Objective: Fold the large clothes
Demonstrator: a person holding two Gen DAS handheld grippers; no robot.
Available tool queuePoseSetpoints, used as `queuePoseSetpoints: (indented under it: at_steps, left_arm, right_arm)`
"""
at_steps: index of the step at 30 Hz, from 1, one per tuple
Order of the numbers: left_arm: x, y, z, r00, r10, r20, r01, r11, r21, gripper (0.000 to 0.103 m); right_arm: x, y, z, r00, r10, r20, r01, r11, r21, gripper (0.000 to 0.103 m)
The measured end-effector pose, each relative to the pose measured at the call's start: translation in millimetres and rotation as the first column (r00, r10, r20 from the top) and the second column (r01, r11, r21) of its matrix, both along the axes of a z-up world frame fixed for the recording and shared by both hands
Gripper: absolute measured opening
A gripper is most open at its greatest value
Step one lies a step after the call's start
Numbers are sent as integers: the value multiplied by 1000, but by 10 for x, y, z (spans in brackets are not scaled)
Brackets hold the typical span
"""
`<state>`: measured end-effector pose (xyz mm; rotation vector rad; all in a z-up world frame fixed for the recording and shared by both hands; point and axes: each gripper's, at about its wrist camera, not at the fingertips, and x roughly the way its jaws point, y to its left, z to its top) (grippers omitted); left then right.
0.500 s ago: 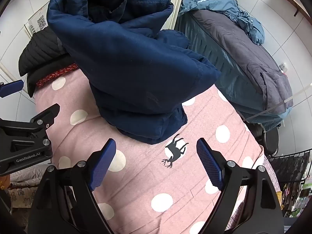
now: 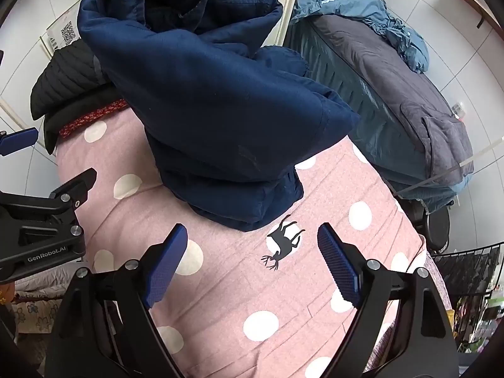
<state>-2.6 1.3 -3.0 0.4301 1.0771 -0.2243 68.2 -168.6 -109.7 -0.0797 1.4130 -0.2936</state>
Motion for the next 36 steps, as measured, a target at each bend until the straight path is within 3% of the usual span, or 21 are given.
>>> queuePoseSetpoints:
  at_steps: [36]
  left_arm:
    - [-5,26,-16,1000,1,-7,-1,1000,9,97]
  right_arm:
    - [-14,-7,7,1000,3,0,-3,1000,0,84]
